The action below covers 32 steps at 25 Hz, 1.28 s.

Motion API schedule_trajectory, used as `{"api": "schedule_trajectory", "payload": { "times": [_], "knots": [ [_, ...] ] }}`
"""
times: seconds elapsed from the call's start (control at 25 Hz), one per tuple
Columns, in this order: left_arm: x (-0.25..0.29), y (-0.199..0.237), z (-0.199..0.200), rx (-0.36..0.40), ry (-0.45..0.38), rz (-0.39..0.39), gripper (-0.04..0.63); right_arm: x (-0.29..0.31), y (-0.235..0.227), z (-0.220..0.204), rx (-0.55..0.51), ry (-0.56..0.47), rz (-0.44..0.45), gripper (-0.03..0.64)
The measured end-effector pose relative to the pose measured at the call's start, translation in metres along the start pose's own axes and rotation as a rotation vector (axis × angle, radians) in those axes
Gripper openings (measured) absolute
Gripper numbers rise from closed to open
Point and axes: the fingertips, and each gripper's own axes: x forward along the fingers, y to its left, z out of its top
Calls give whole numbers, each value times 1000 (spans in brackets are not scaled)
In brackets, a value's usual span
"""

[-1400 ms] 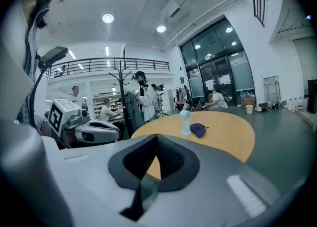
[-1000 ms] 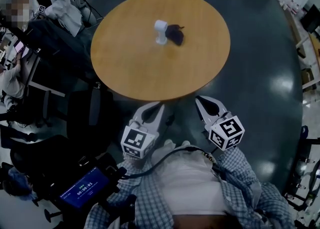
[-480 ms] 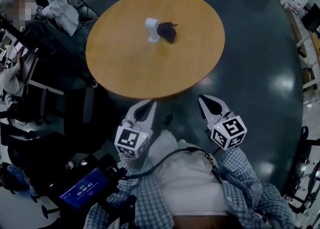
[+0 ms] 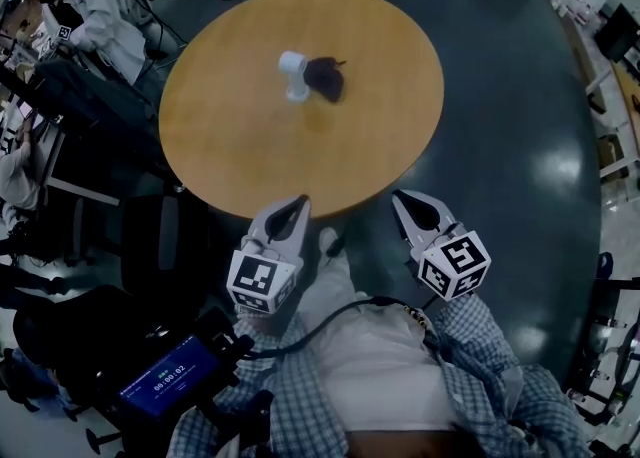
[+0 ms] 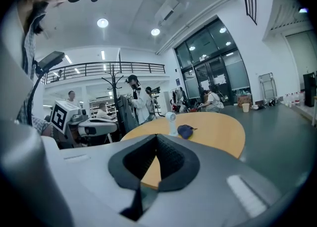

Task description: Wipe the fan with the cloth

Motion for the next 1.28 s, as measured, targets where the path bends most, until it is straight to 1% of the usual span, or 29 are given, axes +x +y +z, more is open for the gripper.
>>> {"api": "schedule_trajectory", "payload": {
  "times": [0.16,0.32,0.4,0.56,0.68,0.8,0.88,1.0,1.16,1.28],
  "knots": [
    [27,28,8,17,-9,2,0,30,-18,18,-26,0,-3,3],
    [48,69,13,46,-8,13,0,73,-34,34,-43,11,4,3],
    [62,88,16,47,-8,11,0,98,-43,40,-41,20,4,3],
    [88,118,18,41,-3,-15,0,137,-53,44,-31,50,9,3],
    [105,143,15,45,7,-12,0,161,-58,43,-35,75,12,3],
    [116,153,8,23,27,29,26,168,-60,36,-26,118,28,3],
    [119,156,-2,8,44,68,65,167,-58,29,-22,147,46,3],
    [133,170,-19,25,78,111,129,179,-59,21,-24,167,60,3],
    [161,185,-45,42,134,142,181,198,-70,15,-21,190,79,3],
    [176,195,-62,30,162,160,207,206,-75,8,-16,212,92,3]
  ]
}}
